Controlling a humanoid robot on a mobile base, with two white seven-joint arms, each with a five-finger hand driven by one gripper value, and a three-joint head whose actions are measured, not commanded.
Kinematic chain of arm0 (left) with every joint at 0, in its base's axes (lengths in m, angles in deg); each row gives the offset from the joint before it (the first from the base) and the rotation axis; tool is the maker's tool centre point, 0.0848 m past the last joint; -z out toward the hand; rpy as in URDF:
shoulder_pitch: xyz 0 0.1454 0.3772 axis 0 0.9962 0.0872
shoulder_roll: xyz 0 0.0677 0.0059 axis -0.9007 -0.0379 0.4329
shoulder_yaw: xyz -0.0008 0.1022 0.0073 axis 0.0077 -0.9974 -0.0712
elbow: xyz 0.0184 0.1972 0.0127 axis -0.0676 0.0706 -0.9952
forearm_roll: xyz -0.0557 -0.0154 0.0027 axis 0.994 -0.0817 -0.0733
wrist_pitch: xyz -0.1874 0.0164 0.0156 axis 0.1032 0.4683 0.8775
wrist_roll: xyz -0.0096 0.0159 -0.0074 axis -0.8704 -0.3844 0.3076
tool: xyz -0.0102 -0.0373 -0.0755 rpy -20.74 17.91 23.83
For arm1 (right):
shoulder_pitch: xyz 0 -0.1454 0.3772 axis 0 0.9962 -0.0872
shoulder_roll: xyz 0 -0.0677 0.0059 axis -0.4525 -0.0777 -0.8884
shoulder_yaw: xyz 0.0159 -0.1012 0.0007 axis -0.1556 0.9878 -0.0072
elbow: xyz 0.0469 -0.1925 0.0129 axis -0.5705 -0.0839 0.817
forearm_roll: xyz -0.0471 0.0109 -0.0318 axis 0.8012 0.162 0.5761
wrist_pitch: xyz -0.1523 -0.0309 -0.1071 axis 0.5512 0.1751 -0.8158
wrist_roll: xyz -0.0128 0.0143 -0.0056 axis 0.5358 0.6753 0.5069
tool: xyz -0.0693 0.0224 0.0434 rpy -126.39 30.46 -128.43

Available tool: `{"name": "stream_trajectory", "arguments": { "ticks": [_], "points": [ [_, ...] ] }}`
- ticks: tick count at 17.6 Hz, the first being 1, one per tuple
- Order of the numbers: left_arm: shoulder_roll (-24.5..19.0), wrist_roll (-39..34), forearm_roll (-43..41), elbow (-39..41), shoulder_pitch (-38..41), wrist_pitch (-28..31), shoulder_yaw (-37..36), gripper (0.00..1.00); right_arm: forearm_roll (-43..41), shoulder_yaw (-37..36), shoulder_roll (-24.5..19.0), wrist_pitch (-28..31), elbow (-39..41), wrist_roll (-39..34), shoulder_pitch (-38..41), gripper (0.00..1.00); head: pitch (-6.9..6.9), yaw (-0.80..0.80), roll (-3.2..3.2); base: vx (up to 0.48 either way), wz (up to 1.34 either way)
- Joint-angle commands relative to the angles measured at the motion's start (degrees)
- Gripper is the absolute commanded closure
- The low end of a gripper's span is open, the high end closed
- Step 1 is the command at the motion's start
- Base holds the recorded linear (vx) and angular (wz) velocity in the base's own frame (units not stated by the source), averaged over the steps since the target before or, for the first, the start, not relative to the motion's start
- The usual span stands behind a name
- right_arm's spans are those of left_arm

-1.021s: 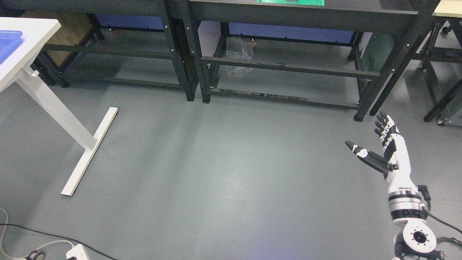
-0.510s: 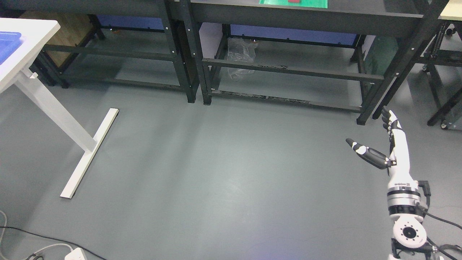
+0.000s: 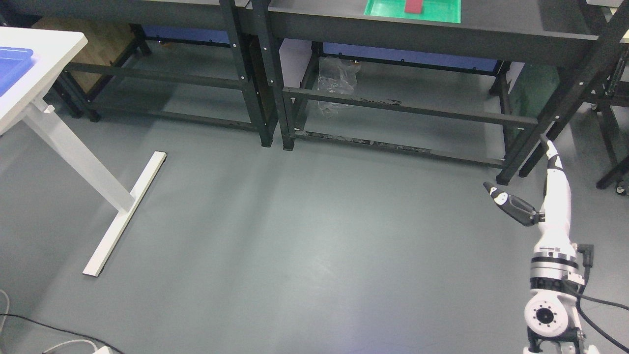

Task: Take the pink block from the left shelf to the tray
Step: 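Drive toward the black shelf with the right hand raised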

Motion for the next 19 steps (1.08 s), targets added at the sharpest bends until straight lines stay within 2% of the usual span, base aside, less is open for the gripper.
{"name": "stream_trajectory", "arguments": {
  "ticks": [1,3,9,19],
  "points": [
    [-1.0,0.0,-0.1,0.0,0.5,0.1,0.0,0.0,23.7,1.0,1.0,0.0,0.9,0.5,0.3,0.0,0.0,0.0,0.0,0.115,0.09],
    [-1.0,0.0,-0.1,0.0,0.5,0.1,0.0,0.0,26.0,1.0,1.0,0.1,0.9,0.0,0.7,0.0,0.0,0.0,0.0,0.15,0.12],
    [-1.0,0.0,-0.1,0.0,0.5,0.1,0.0,0.0,25.7,0.9,1.0,0.6,0.9,-1.8,1.0,0.0,0.0,0.0,0.0,0.13,0.06],
    [-1.0,0.0,-0.1,0.0,0.5,0.2,0.0,0.0,25.4,0.9,1.0,0.2,3.1,5.0,0.9,0.0,0.0,0.0,0.0,0.113,-0.3]
  ]
}}
